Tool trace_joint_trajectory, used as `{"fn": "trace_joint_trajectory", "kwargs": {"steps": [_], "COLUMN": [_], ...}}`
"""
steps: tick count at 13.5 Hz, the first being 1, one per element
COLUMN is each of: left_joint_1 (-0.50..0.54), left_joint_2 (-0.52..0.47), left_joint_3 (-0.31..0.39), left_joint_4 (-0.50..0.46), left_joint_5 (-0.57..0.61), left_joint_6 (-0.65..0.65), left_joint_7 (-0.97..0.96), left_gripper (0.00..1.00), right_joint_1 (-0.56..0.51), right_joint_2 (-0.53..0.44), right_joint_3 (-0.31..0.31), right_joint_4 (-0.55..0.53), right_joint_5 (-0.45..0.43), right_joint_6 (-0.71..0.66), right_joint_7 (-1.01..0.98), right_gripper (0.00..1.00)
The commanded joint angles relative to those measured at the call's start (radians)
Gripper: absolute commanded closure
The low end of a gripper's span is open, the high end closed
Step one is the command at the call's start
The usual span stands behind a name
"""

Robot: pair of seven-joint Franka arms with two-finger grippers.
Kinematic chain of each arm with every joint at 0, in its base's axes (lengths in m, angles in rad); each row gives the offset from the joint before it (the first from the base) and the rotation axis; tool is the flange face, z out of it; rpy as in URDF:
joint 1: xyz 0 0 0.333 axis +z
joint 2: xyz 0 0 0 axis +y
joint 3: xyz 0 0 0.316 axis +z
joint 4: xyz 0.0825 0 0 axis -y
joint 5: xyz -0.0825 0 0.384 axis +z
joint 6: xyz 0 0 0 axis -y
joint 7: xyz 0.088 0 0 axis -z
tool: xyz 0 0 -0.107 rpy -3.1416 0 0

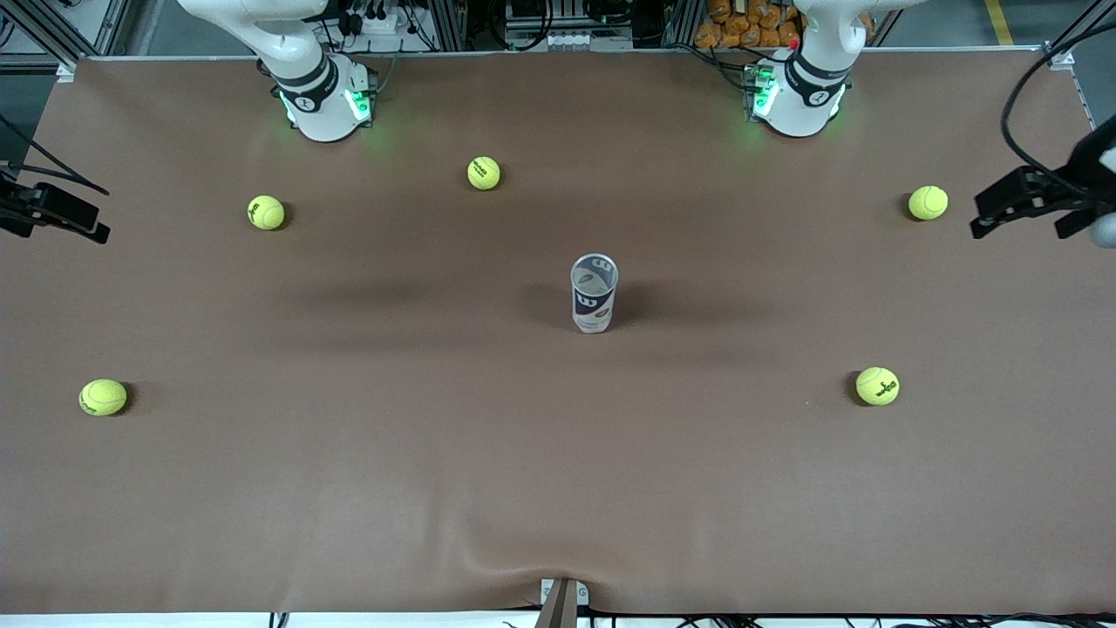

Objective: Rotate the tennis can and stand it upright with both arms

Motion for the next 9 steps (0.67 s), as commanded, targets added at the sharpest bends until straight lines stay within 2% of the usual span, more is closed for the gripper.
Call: {"fn": "trace_joint_trajectory", "kwargs": {"steps": [1, 5, 9], "left_joint_1": [0.011, 0.006, 0.008], "left_joint_2": [-0.015, -0.014, -0.029], "left_joint_3": [-0.001, -0.002, -0.010], "left_joint_4": [-0.022, -0.020, -0.042], "left_joint_5": [-0.004, 0.037, 0.040], "left_joint_6": [0.016, -0.010, -0.023], "left_joint_7": [0.059, 0.074, 0.012], "left_gripper": [0.00, 0.00, 0.00], "right_joint_1": [-0.006, -0.007, -0.007], "right_joint_2": [0.002, 0.002, 0.002], "right_joint_3": [0.006, 0.006, 0.006], "right_joint_4": [0.016, 0.016, 0.016], "right_joint_5": [-0.005, -0.005, -0.005], "right_joint_6": [-0.008, -0.008, -0.008], "right_joint_7": [0.015, 0.015, 0.015], "right_gripper": [0.00, 0.00, 0.00]}}
